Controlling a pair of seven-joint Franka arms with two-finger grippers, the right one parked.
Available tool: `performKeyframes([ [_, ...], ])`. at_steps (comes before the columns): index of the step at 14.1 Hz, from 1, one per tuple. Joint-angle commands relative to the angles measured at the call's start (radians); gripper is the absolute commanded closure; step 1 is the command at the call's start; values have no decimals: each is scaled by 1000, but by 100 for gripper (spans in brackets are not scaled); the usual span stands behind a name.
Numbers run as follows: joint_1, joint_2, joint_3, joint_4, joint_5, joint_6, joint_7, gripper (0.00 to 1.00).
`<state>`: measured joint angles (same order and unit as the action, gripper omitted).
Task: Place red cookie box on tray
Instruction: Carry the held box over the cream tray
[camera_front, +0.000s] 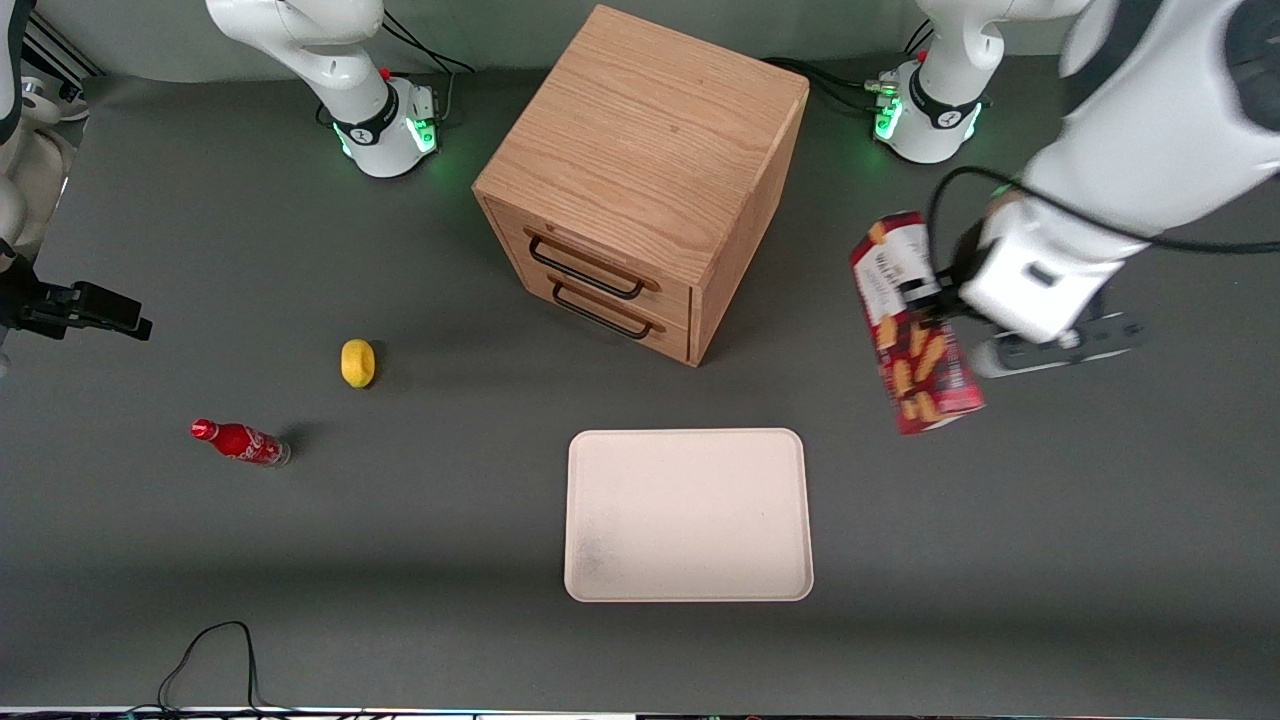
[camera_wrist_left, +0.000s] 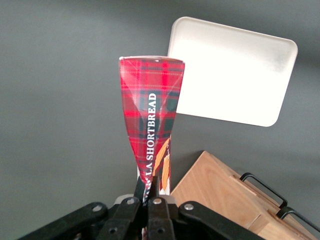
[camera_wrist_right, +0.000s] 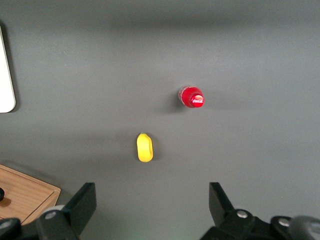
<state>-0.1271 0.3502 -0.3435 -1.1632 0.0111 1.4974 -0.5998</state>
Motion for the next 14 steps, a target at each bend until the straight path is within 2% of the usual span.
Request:
performKeyframes([
  [1, -103, 148, 15, 192, 55, -5, -5, 100],
  [5, -157, 220, 23, 195, 107, 113, 0, 100],
  [11, -151, 354, 44, 178, 154, 257, 2, 100],
  [14, -152, 411, 50, 122, 190, 346, 0, 100],
])
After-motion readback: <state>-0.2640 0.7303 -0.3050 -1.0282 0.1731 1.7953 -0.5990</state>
